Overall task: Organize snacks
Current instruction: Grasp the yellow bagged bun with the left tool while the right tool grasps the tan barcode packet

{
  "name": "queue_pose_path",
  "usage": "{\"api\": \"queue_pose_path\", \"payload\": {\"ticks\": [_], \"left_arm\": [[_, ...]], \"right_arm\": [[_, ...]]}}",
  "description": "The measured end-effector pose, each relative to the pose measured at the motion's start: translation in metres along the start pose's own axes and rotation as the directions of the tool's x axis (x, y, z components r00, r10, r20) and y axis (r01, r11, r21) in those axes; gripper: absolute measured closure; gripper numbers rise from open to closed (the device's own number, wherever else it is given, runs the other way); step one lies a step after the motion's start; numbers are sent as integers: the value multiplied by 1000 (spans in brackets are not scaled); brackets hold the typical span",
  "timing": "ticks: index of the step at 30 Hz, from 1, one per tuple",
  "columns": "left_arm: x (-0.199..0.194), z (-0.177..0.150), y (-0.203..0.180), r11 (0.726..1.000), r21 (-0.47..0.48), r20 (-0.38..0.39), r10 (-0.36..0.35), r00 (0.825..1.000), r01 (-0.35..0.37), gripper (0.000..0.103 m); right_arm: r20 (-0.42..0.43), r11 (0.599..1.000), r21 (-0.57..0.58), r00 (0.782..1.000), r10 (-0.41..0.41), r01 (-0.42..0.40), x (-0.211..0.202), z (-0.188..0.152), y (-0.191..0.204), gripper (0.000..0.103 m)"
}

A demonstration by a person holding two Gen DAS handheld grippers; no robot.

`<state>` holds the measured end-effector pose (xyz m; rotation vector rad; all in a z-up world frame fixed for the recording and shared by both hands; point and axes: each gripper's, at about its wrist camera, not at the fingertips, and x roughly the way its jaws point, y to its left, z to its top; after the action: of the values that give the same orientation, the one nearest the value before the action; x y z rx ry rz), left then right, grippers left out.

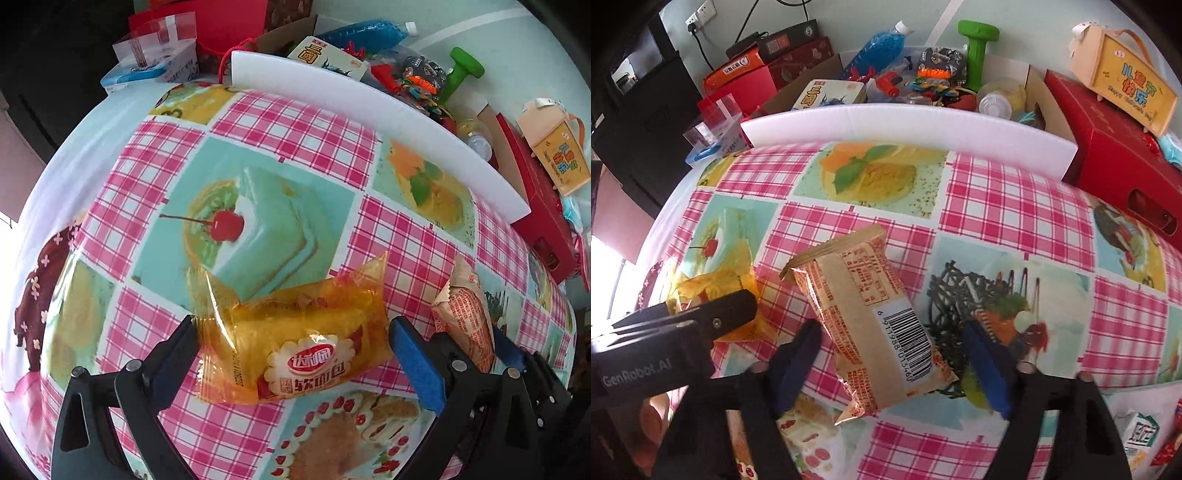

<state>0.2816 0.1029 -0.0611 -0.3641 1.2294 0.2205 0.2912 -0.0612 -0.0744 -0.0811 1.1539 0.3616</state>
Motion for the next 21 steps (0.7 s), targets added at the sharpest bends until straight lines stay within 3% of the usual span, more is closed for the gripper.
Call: {"api": "queue_pose_path", "payload": {"ticks": [2, 4, 9, 11, 21], "left_arm": [[-1, -2, -1, 1000, -6, 6, -16, 1000, 16, 12], [-2, -3, -1, 999, -14, 10, -34, 999, 34, 20], [-11, -22, 0, 998, -39, 35, -49, 998, 50, 24], [-16, -31, 0, 997, -56, 48, -59, 997, 62, 25], [-55, -83, -5, 988, -117, 129, -86, 988, 101, 25]], "right_arm": [[14, 1000, 3, 1000, -1, 1, -2, -1, -1, 50], [15, 1000, 11, 1000, 13, -13, -4, -2, -2, 51], [28, 999, 27, 999, 34, -35, -13, -13, -6, 58], [42, 998, 42, 998, 42, -44, -20, -19, -8, 63], [101, 996, 76, 994, 30, -38, -64, -58, -18, 64]]}}
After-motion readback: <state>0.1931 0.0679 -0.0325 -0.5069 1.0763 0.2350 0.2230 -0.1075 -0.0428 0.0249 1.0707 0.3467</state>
